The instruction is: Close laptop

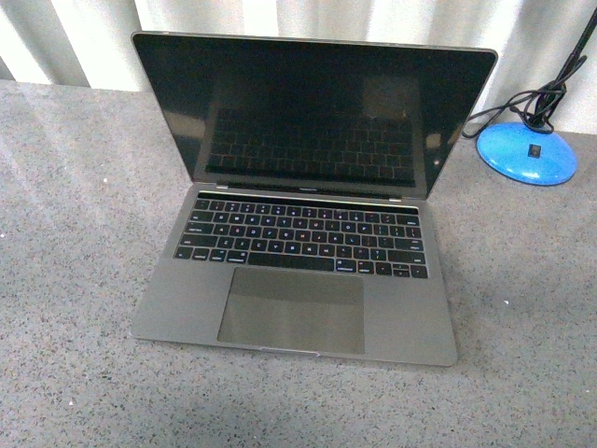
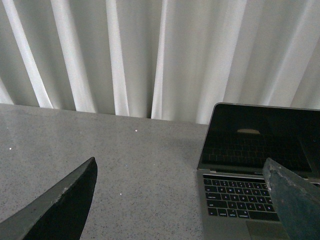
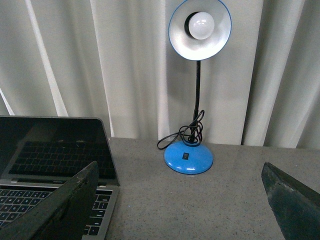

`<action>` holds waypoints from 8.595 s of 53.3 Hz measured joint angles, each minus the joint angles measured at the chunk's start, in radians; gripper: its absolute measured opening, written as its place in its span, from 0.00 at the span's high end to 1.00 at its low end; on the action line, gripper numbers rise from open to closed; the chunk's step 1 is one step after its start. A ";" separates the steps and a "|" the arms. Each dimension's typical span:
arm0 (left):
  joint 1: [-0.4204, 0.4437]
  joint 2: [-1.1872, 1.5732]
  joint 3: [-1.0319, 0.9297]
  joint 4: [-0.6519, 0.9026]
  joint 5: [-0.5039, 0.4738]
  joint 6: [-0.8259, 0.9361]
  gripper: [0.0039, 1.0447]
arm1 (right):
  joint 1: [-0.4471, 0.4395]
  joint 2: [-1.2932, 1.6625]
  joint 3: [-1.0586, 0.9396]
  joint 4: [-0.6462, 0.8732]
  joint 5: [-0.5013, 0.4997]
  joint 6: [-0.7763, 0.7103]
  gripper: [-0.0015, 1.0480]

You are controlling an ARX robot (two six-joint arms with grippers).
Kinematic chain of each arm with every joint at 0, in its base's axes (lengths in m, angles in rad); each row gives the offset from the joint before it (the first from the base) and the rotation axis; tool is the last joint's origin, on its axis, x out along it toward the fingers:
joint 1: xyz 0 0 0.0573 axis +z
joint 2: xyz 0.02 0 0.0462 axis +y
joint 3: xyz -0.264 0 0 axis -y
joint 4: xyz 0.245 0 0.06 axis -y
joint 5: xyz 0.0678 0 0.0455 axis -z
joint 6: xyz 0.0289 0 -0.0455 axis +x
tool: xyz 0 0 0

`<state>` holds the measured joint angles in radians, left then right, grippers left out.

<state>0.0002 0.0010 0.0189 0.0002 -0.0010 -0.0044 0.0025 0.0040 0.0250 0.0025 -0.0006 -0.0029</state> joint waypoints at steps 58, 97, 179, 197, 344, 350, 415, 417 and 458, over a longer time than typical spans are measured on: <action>-0.077 0.334 0.135 -0.269 -0.919 -0.422 0.06 | -0.174 0.449 0.104 -0.030 -0.417 -0.035 0.10; 0.023 1.235 0.506 0.488 -0.195 0.071 0.06 | 0.106 1.407 0.629 0.328 -0.276 -0.294 0.10; -0.282 1.778 1.037 0.371 -0.021 0.363 0.97 | 0.185 1.728 1.040 0.163 -0.344 -0.509 0.99; -0.298 1.834 1.053 0.366 -0.020 0.385 0.97 | 0.187 1.758 1.040 0.172 -0.367 -0.505 0.99; -0.389 1.797 0.725 0.361 0.188 0.391 0.97 | 0.242 1.735 0.525 0.467 -0.406 -0.271 0.99; -0.390 1.811 0.719 0.375 0.201 0.383 0.97 | 0.242 1.751 0.518 0.481 -0.410 -0.269 0.99; -0.405 1.940 0.660 0.498 0.245 0.294 0.97 | 0.209 1.873 0.486 0.548 -0.436 -0.262 0.99; -0.404 1.944 0.660 0.499 0.246 0.293 0.97 | 0.208 1.876 0.486 0.549 -0.436 -0.262 0.99; -0.385 2.027 0.679 0.528 0.275 0.267 0.97 | 0.206 1.954 0.506 0.551 -0.455 -0.242 0.99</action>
<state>-0.3847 2.0277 0.6979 0.5282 0.2741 0.2630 0.2085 1.9583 0.5308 0.5533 -0.4557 -0.2447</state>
